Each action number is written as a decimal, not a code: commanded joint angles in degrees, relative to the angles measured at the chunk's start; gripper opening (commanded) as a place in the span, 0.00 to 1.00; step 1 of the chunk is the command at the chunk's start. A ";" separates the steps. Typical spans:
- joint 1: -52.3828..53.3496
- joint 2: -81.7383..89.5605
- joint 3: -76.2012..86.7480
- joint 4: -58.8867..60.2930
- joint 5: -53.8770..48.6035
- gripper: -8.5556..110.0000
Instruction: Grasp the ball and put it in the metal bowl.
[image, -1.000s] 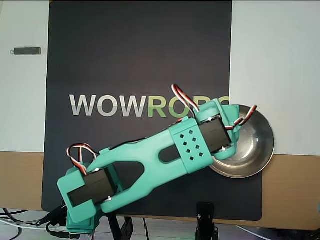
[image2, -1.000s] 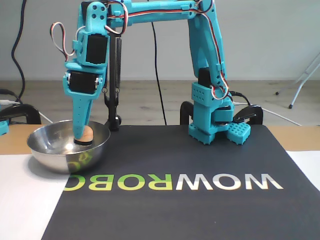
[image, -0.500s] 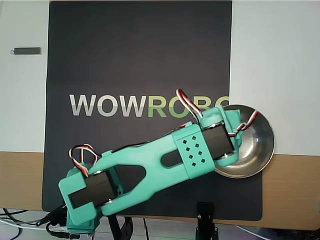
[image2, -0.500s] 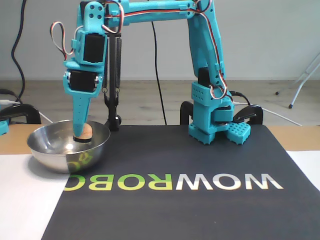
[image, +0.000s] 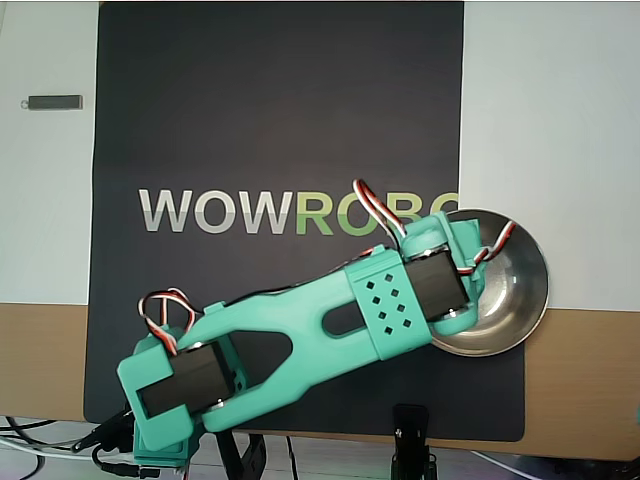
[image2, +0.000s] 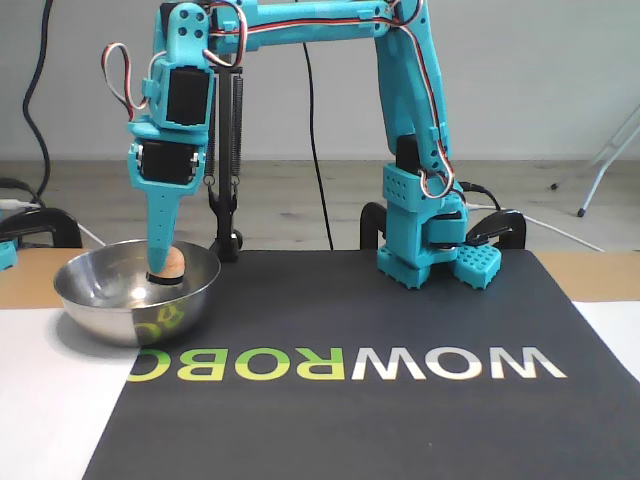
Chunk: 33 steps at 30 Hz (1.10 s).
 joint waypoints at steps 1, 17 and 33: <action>0.00 0.26 -2.02 0.18 -0.18 0.26; 0.00 0.26 -2.02 -0.09 -0.18 0.26; 1.14 0.26 -2.02 -0.18 -0.26 0.27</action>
